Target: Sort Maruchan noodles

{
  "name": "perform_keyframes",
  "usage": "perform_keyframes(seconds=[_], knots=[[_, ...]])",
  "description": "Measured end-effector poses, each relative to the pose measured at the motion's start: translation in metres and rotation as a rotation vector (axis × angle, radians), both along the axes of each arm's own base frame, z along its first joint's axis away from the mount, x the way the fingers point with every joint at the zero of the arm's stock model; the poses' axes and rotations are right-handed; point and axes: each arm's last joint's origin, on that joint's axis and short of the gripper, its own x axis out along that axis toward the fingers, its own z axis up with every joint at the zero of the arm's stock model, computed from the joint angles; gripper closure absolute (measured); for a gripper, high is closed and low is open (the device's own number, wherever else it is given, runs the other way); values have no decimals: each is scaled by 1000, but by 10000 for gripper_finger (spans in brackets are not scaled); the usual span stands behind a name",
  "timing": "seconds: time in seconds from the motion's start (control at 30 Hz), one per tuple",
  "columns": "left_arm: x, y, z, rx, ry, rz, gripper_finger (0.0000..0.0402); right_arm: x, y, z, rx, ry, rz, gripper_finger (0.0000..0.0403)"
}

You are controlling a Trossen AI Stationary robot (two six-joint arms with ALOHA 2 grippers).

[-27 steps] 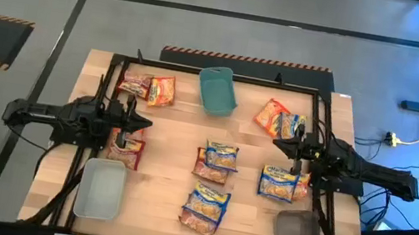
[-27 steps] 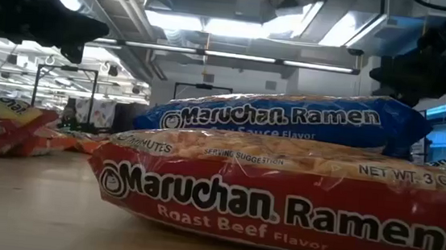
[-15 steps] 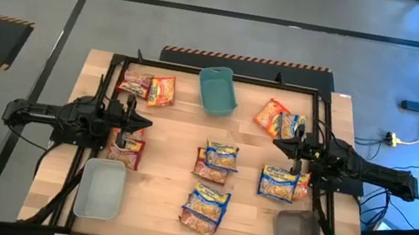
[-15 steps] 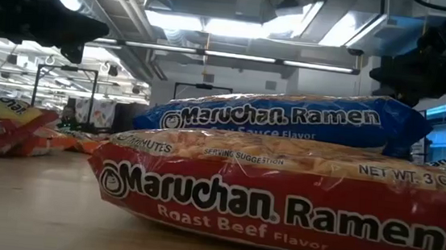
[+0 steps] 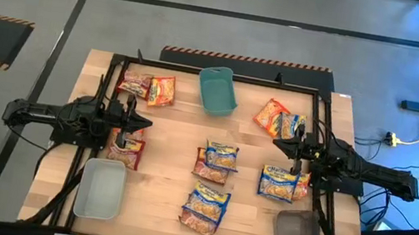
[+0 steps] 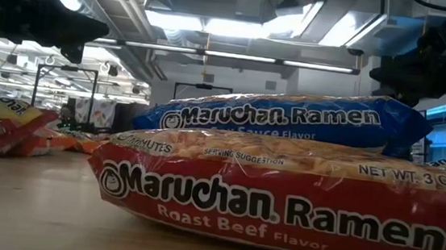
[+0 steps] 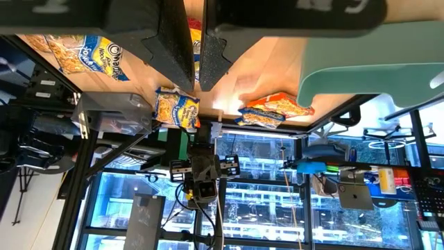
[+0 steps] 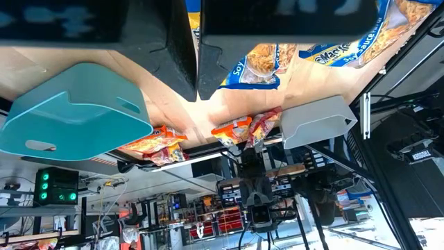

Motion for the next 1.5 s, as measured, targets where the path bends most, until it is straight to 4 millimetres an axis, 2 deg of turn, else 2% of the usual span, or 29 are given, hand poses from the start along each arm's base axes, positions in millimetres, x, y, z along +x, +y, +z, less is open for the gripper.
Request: perform_keyframes(seconds=[1.03, 1.2, 1.37, 1.5], knots=[[0, 0, 0, 0, 1, 0, 383, 0, 0, 0, 0, 0, 0, 398], [0, 1, 0, -2, -1, 23, 383, 0, 0, 0, -92, 8, -4, 398], [-1, 4, 5, -13, -57, 133, 383, 0, 0, 0, -100, 8, -1, 398], [-3, 3, 16, -57, -175, 119, 383, 0, 0, 0, -21, -1, 0, 398]])
